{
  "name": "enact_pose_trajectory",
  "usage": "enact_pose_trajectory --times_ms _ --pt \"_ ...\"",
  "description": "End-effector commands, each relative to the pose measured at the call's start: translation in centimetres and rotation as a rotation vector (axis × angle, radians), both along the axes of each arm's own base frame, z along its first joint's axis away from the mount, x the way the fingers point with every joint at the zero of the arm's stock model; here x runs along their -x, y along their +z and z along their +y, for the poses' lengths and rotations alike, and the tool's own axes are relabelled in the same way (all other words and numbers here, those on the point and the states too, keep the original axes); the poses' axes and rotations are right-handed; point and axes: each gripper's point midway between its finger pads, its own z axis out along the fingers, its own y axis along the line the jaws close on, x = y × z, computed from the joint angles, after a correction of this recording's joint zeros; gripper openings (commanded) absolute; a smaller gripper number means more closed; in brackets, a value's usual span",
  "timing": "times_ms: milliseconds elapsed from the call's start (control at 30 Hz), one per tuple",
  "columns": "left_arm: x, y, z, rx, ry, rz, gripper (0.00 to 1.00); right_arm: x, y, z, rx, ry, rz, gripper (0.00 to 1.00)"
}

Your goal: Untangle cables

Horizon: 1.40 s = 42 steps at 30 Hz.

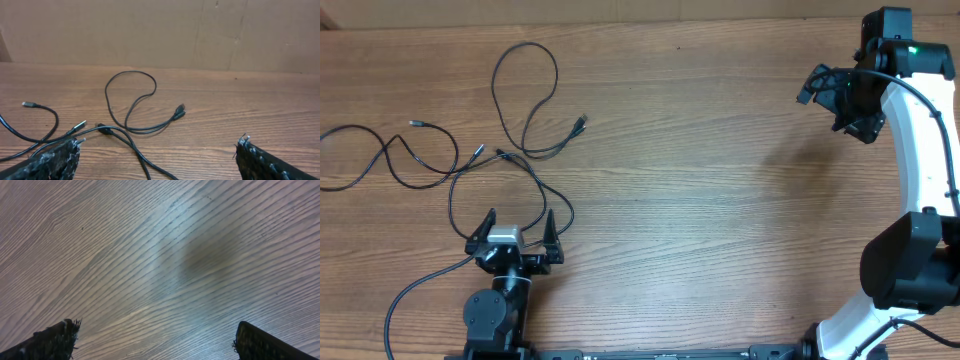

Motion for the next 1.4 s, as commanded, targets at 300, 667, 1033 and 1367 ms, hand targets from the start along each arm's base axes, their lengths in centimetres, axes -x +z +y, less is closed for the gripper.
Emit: enact_pose_trajectory --times_ms 300,667,1033,1367 --pt "0.0 0.0 -0.4 -0.025 -0.023 -0.009 0.99 -0.1 0.4 0.0 -0.001 -0.005 -0.013 1.0" --pt "0.0 0.0 -0.4 -0.025 -0.023 -0.009 0.99 -2.1 2.1 -0.1 0.013 -0.002 -0.126 1.0" --pt "0.0 0.0 -0.4 -0.025 -0.023 -0.009 0.99 -2.9 8.7 -0.1 0.044 0.002 -0.392 1.0" --pt "0.0 0.0 -0.4 -0.025 -0.023 -0.009 1.0 3.3 12.9 0.7 0.083 0.003 -0.716 1.0"
